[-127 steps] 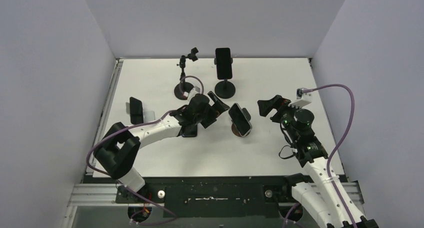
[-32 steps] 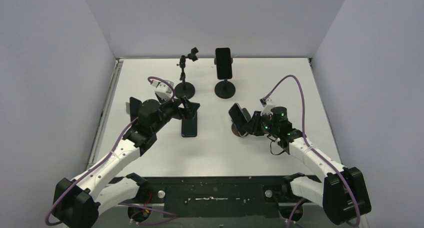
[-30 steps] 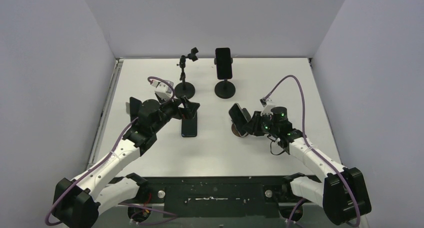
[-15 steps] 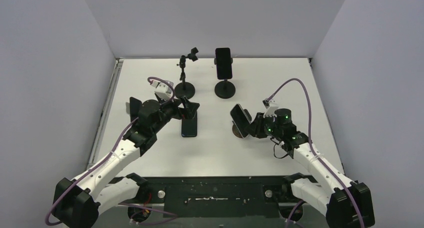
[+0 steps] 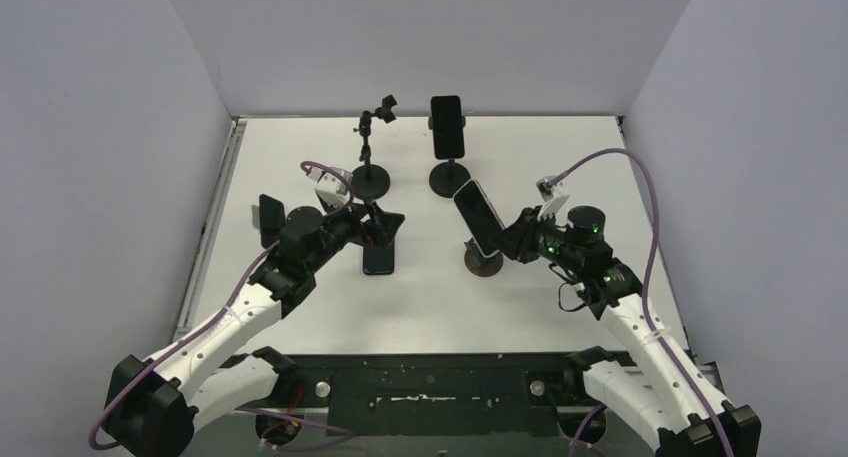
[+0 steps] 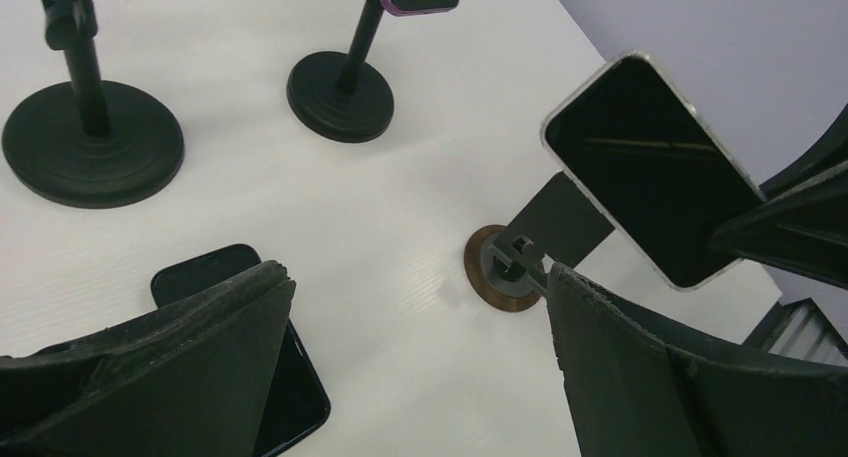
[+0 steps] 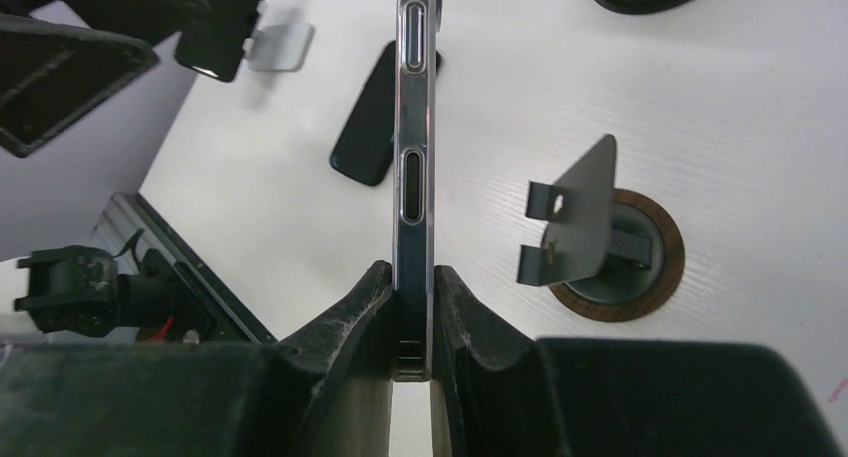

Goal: Remove the phone from the phone stand

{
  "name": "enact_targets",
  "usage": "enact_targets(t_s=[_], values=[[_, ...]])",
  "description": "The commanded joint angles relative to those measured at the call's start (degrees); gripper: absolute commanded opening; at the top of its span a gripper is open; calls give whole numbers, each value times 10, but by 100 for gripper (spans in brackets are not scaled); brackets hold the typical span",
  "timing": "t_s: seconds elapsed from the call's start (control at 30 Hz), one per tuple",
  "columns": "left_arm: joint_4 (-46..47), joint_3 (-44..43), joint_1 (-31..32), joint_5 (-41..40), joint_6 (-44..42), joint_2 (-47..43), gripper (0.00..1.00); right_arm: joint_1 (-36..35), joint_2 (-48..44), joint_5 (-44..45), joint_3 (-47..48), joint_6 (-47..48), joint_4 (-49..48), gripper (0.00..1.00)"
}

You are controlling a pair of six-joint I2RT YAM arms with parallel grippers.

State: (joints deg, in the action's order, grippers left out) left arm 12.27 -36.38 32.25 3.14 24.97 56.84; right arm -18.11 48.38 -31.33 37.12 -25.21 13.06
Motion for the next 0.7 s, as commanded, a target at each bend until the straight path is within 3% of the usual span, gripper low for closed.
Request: enact_targets(t_s=[0.0,0.2,0.4,0.53,0.67], values=[[61,6,7,26,18,-24,97,-5,-37,-70,23,-53,-110,0],[234,43,7,102,155,-43,97,-5,-79,-91,-49,-226,-383,0],[375,13,8,142,303,-7,97,-14,-55,-71,-91,-364,-603,0],[432,-17,13,148,365,25,97,-41,-29,-44,-104,-389,-681,0],[427,-59,38,159,363,55,98,-84,-14,-16,-102,-373,-696,0]])
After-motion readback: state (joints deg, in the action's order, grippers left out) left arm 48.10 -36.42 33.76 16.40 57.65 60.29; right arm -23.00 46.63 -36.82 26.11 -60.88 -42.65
